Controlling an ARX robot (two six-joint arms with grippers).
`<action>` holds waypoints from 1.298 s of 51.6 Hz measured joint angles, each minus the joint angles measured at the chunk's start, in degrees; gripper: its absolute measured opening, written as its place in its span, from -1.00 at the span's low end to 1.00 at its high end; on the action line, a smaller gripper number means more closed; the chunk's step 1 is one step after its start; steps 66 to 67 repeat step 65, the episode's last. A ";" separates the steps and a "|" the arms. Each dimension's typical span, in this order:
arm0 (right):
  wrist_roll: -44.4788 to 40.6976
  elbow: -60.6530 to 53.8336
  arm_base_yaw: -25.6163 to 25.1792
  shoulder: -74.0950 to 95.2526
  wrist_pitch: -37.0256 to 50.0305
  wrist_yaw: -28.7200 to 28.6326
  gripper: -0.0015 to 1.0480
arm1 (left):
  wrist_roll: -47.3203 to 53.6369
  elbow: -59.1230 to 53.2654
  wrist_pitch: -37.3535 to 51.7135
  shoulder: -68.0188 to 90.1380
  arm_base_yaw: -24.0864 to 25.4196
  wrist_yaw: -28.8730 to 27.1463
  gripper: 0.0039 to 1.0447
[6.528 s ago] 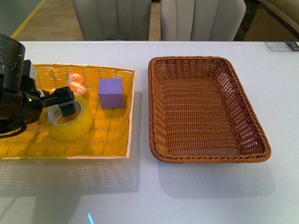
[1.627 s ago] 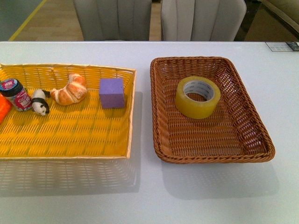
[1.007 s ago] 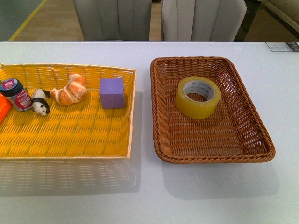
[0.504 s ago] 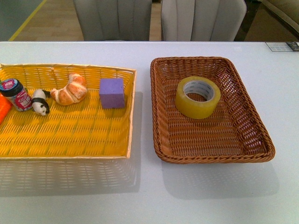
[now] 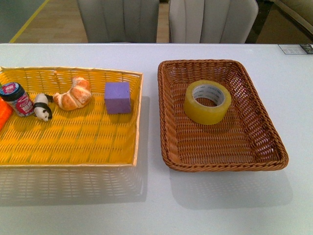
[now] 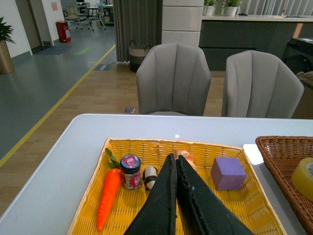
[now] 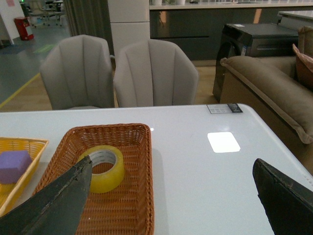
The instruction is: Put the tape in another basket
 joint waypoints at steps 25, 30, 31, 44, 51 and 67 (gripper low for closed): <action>0.00 0.00 0.00 0.00 0.00 0.00 0.83 | -0.02 0.00 0.00 -0.02 0.00 0.00 0.47; 0.00 0.00 0.00 0.00 0.00 0.00 0.83 | -0.02 0.00 0.00 -0.02 0.00 0.00 0.79; 0.00 0.00 0.00 0.00 0.00 0.00 0.83 | 0.00 0.00 0.00 -0.02 0.00 0.00 0.85; 0.00 0.00 0.00 0.00 0.00 0.00 0.83 | 0.11 0.00 0.00 -0.02 0.00 0.00 0.83; 0.00 0.00 0.00 0.00 0.00 0.00 0.83 | 0.11 0.00 0.00 -0.02 0.00 0.00 0.83; 0.00 0.00 0.00 0.00 0.00 0.00 0.83 | 0.11 0.00 0.00 -0.02 0.00 0.00 0.83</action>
